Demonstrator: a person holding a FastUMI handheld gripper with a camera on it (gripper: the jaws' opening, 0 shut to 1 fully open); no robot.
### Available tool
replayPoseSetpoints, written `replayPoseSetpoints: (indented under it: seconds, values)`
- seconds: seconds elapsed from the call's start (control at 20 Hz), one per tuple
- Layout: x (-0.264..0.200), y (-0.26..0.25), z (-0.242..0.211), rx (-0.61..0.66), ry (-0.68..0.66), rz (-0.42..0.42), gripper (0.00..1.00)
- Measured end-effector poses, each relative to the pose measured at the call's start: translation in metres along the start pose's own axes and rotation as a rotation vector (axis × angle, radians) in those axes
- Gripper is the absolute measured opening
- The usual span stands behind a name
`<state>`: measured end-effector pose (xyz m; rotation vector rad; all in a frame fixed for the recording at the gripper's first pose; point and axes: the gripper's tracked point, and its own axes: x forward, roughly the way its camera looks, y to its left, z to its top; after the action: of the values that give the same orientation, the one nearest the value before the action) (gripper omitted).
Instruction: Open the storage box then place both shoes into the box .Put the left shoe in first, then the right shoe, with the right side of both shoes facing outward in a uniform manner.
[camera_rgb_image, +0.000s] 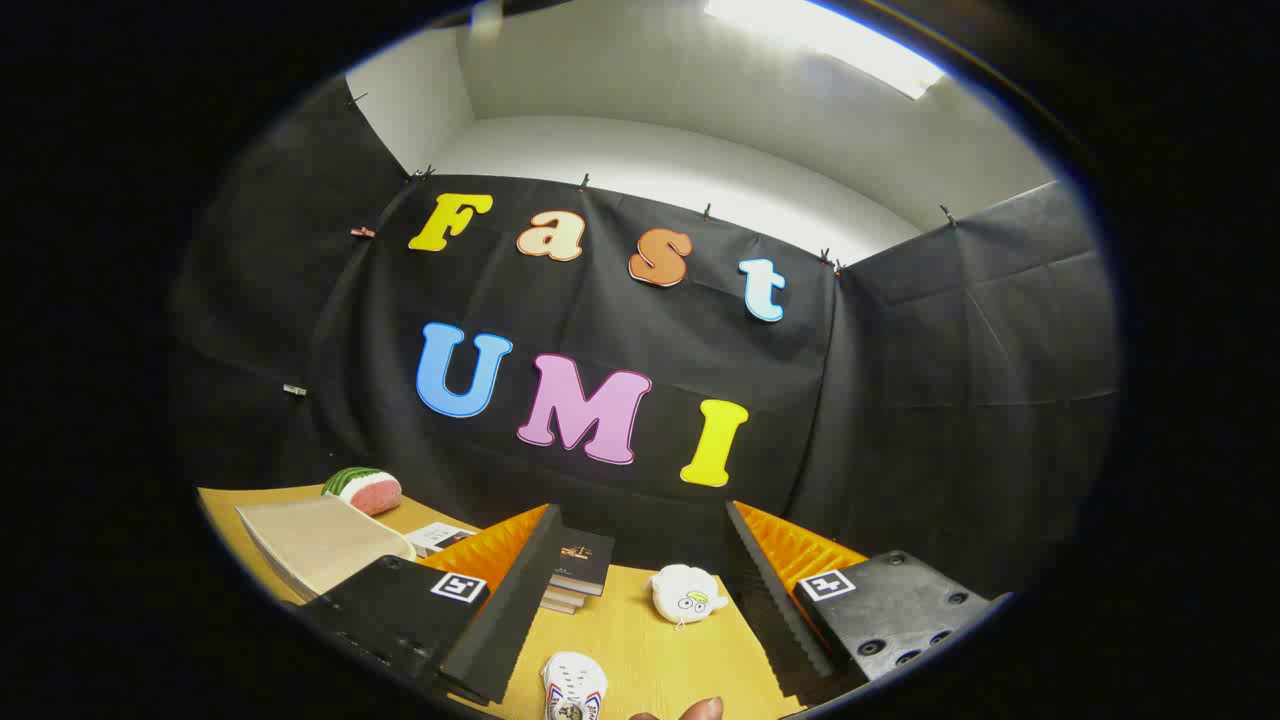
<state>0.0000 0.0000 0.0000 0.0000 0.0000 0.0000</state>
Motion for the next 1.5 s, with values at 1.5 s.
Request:
replayPoseSetpoints:
  seconds: [1.5]
  values:
    - [0.021, 0.242, -0.127, 0.884, 0.724, 0.733, 0.98]
